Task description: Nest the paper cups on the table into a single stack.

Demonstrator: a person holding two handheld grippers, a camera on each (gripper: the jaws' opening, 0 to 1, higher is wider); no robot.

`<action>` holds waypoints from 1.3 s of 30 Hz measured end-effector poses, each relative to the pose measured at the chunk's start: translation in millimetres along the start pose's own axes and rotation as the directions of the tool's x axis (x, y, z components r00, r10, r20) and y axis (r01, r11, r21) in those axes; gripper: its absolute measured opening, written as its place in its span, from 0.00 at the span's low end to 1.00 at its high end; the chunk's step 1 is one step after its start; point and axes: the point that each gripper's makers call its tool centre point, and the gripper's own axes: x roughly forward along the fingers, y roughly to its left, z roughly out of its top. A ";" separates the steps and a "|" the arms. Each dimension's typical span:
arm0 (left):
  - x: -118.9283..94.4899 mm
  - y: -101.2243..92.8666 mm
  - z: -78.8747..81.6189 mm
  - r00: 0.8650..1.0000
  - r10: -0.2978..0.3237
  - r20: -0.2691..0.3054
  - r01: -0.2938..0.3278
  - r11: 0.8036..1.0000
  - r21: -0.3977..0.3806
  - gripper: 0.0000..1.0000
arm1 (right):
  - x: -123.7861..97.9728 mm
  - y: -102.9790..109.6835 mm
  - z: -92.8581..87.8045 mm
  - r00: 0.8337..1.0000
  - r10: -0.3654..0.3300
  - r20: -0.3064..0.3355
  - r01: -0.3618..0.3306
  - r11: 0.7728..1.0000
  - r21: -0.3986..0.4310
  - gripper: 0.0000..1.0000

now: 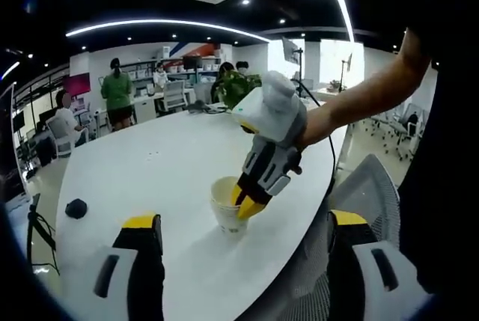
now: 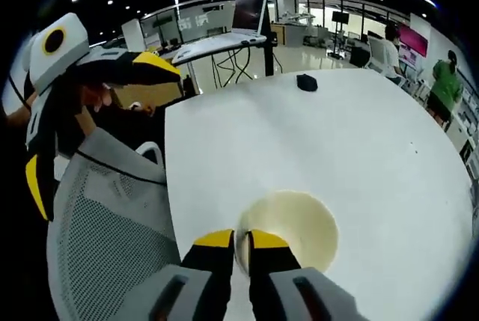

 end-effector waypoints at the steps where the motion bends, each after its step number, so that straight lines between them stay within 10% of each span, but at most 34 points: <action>1: 0.1 0.0 -0.4 1.000 -0.001 -0.001 0.001 1.000 0.000 0.91 | 0.3 -0.3 0.1 1.000 -0.001 0.001 0.001 1.000 -0.001 0.04; 28: 10.1 -5.2 -11.6 0.999 -0.025 -0.043 0.026 0.999 0.025 0.91 | -3.0 4.6 0.6 0.998 -0.055 0.017 0.056 0.994 -0.089 0.08; 39: 25.0 -3.1 -20.7 0.998 -0.030 -0.052 0.031 0.999 0.025 0.89 | -36.2 5.0 20.7 0.969 -0.111 0.220 0.128 0.990 -0.065 0.26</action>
